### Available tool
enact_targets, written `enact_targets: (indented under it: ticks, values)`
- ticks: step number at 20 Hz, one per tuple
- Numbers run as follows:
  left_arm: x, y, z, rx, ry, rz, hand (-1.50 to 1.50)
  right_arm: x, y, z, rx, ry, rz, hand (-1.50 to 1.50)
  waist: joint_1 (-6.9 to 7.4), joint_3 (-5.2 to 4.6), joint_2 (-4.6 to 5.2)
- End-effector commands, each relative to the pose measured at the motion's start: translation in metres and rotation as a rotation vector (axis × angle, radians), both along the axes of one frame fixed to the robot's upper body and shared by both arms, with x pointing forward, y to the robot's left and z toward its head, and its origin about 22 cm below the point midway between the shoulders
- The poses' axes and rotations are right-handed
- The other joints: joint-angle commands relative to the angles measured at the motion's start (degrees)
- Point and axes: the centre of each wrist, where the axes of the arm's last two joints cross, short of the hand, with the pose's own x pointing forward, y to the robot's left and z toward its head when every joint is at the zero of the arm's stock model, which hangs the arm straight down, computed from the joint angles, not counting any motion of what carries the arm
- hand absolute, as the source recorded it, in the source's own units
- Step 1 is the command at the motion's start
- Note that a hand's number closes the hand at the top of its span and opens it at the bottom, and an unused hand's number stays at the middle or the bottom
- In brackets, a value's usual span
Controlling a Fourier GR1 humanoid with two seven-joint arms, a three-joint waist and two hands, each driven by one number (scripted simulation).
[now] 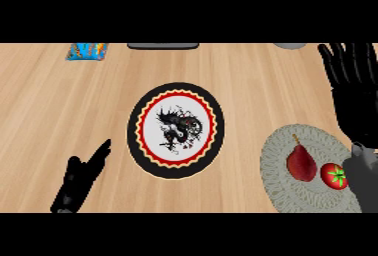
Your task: Pick the tomato from the placemat and place it in the plate
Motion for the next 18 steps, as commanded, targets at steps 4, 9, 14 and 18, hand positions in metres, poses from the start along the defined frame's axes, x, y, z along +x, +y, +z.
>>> enact_targets:
  ticks: [4, 9, 14, 18]
  values:
    - [0.058, 0.004, 0.094, 0.005, -0.472, -0.031, 0.0, 0.005, 0.007, -0.044, -0.181, 0.135, -0.006, 1.5, 1.21, -0.12, 0.33]
    - [0.072, 0.002, 0.124, 0.007, -0.615, -0.036, 0.0, -0.016, -0.068, -0.077, -0.902, 0.36, -0.32, 1.5, 0.0, -1.19, 0.46]
    - [0.087, 0.001, 0.139, -0.024, -0.66, -0.02, 0.0, -0.047, 0.023, -0.164, -0.44, 0.386, -0.554, -1.5, -1.04, -0.04, 0.48]
    - [0.081, 0.003, 0.145, -0.014, -0.657, -0.01, 0.0, -0.068, 0.023, -0.176, -0.348, 0.247, -0.612, -1.5, -0.6, -0.09, 0.14]
